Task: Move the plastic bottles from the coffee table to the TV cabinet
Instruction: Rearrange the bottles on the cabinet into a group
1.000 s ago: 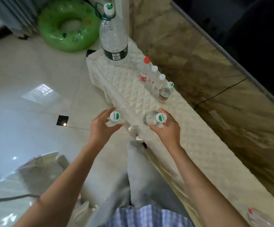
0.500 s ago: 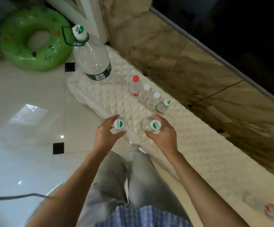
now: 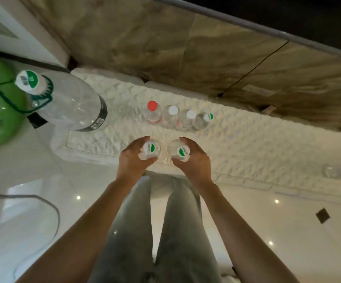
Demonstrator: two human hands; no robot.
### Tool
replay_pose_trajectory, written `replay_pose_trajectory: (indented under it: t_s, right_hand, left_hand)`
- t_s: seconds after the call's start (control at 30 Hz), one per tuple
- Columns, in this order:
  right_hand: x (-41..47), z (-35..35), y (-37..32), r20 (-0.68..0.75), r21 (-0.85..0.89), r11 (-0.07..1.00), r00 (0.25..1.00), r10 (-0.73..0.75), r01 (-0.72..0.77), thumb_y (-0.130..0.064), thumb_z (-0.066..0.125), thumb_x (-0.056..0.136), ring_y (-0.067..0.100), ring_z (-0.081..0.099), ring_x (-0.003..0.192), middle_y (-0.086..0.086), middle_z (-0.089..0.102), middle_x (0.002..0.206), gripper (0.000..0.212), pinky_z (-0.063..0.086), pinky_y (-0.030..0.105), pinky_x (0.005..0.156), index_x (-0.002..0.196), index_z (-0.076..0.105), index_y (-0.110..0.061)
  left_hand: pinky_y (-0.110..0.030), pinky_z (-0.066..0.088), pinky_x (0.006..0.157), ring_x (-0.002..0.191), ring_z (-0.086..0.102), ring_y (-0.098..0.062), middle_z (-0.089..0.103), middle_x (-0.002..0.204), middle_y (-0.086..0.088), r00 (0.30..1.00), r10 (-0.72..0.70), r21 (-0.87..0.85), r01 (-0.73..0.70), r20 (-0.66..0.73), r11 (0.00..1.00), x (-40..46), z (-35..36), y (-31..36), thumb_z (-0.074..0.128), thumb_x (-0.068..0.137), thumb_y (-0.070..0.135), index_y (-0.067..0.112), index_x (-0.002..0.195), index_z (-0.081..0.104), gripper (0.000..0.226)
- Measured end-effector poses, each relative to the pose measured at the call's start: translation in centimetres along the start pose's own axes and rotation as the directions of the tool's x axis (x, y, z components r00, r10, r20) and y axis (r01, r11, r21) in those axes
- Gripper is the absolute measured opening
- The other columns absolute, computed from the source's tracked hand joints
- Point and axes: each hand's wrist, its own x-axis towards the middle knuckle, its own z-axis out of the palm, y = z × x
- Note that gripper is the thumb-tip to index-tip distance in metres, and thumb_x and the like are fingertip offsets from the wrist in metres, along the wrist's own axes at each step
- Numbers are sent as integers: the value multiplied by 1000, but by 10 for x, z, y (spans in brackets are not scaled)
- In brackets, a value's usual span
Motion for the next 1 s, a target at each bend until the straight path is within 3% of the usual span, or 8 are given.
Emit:
replay_pose_trajectory:
  t_s: [0.1, 0.27, 0.43, 0.57, 0.73, 0.9, 1.0]
  right_hand:
    - [11, 26, 3, -34, 7, 996, 995, 89, -89, -28, 82, 67, 24, 65, 99, 2, 66, 118, 64, 54, 35, 82, 124, 58, -15]
    - [31, 63, 11, -143, -28, 994, 984, 102, -107, -33, 84, 64, 23, 68, 90, 2, 69, 111, 64, 54, 30, 73, 120, 60, -15]
    - [51, 94, 19, -160, -51, 992, 982, 102, -112, -39, 82, 67, 21, 68, 95, 1, 68, 114, 63, 58, 35, 76, 122, 58, -17]
    - [57, 110, 28, -215, -43, 993, 971, 101, -112, -41, 81, 67, 20, 68, 95, 1, 69, 113, 64, 56, 29, 77, 121, 59, -16]
    - [58, 124, 35, -262, -17, 990, 956, 130, -139, -39, 82, 66, 20, 68, 95, 2, 68, 112, 64, 56, 30, 76, 121, 59, -15]
    - [53, 127, 37, -254, 28, 990, 957, 143, -140, -42, 79, 70, 19, 63, 107, 3, 64, 122, 70, 50, 26, 85, 129, 53, -15]
    - [47, 122, 34, -267, 84, 990, 955, 131, -113, -46, 73, 74, 18, 61, 112, 4, 62, 125, 67, 52, 27, 88, 129, 54, -12]
  left_hand:
    - [-33, 57, 75, 95, 66, -24, 67, 111, -10, 998, 52, 4, -52, 30, 999, 19, 5, -27, 88, 58, 15, 8, 116, 63, 63]
    - [-34, 57, 79, 95, 66, -20, 68, 111, -7, 996, 77, 12, -77, 42, 997, 52, 18, -57, 88, 59, 21, 11, 117, 63, 64]
    - [-28, 54, 81, 93, 67, -21, 68, 112, -8, 990, 135, 9, -135, 32, 991, 78, 32, -69, 89, 58, 22, 10, 117, 63, 65]
    - [-23, 52, 81, 92, 67, -18, 68, 110, -6, 982, 185, 13, -186, 32, 982, 88, 43, -83, 90, 56, 21, 10, 116, 64, 66]
    - [-30, 57, 78, 92, 67, -18, 68, 112, -5, 981, 193, -14, -193, 17, 981, 94, 51, -97, 89, 57, 24, 12, 119, 62, 69]
    - [-32, 56, 83, 101, 65, -16, 65, 117, -5, 976, 215, -81, -212, 22, 974, 92, 52, -101, 87, 61, 27, 12, 125, 58, 71]
    - [-37, 57, 82, 106, 63, -18, 64, 119, -7, 973, 227, -100, -223, 29, 970, 87, 52, -105, 81, 66, 40, 9, 124, 57, 70]
